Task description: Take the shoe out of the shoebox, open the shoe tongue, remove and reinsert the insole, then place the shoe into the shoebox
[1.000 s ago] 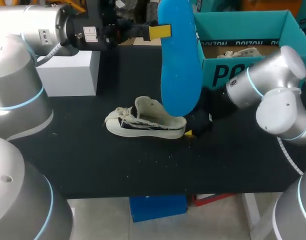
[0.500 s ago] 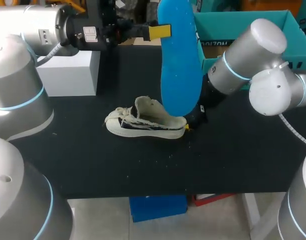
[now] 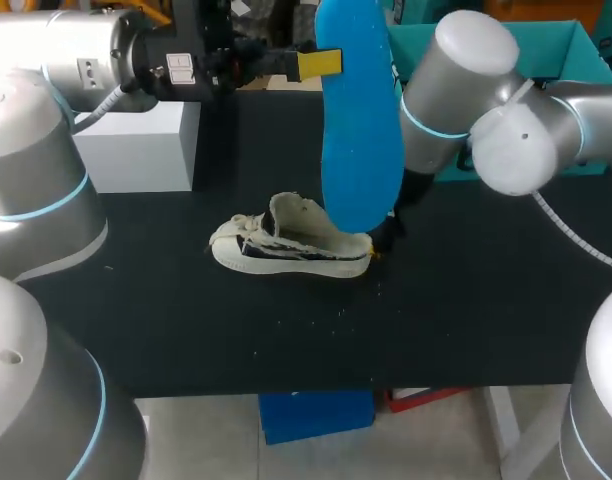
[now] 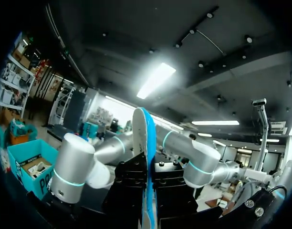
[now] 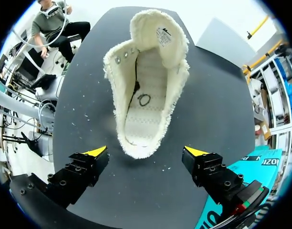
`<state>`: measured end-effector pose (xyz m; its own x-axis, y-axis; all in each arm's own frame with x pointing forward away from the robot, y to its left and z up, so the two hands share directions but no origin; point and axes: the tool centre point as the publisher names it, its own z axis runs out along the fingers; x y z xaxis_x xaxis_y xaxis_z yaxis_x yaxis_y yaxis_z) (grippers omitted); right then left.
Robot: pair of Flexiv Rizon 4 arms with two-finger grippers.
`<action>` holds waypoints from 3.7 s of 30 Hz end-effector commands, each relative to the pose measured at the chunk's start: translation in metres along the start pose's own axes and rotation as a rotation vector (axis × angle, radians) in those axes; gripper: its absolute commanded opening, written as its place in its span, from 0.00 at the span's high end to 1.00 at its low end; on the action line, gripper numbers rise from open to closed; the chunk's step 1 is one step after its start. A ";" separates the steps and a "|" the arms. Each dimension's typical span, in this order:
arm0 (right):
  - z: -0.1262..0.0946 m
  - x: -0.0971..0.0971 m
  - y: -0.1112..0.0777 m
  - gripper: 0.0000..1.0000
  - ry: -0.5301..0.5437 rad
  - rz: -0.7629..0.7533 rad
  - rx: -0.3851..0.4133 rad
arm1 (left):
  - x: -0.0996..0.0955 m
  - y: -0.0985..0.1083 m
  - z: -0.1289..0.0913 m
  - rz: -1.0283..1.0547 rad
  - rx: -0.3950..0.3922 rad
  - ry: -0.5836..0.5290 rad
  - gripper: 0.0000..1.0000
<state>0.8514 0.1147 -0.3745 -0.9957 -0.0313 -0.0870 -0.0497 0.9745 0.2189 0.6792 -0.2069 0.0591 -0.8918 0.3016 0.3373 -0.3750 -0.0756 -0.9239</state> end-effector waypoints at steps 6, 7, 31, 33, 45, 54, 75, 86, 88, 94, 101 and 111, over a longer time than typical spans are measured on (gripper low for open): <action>0.010 -0.003 0.010 0.00 0.024 -0.002 0.221 | 0.000 0.001 0.002 0.000 0.000 -0.005 1.00; 0.010 -0.003 0.011 0.00 0.024 -0.002 0.222 | 0.000 0.001 0.002 0.000 0.000 -0.005 1.00; 0.035 0.003 0.026 0.00 0.053 0.037 0.204 | 0.000 0.001 0.002 0.000 0.000 -0.005 1.00; 0.036 0.002 0.027 0.00 0.054 0.037 0.202 | 0.000 0.001 0.002 0.000 0.000 -0.005 1.00; 0.038 0.004 0.031 0.00 0.063 0.035 0.203 | 0.000 0.001 0.002 0.000 0.000 -0.005 1.00; 0.037 0.007 0.030 0.00 0.059 0.040 0.173 | 0.000 0.001 0.002 0.000 0.000 -0.005 1.00; 0.027 -0.004 0.040 0.00 -0.138 0.067 -0.432 | 0.000 0.001 0.002 0.000 0.000 -0.005 1.00; 0.024 -0.015 0.049 0.00 -0.155 0.032 -0.648 | 0.000 0.001 0.002 0.000 0.000 -0.005 1.00; 0.024 -0.016 0.049 0.00 -0.148 0.022 -0.665 | 0.000 0.001 0.002 0.000 0.000 -0.005 1.00; 0.025 -0.015 0.051 0.00 -0.144 0.028 -0.699 | 0.000 0.001 0.002 0.000 0.000 -0.005 1.00; 0.027 -0.007 0.048 0.00 -0.130 0.034 -0.721 | 0.000 0.001 0.002 0.000 0.000 -0.005 1.00; 0.018 0.005 0.028 0.00 -0.142 0.082 -0.703 | 0.000 0.001 0.002 0.000 0.000 -0.005 1.00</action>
<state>0.8548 0.1537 -0.3901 -0.9824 0.1041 -0.1550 -0.0634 0.5947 0.8014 0.6791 -0.2069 0.0591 -0.8918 0.3016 0.3373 -0.3750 -0.0755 -0.9240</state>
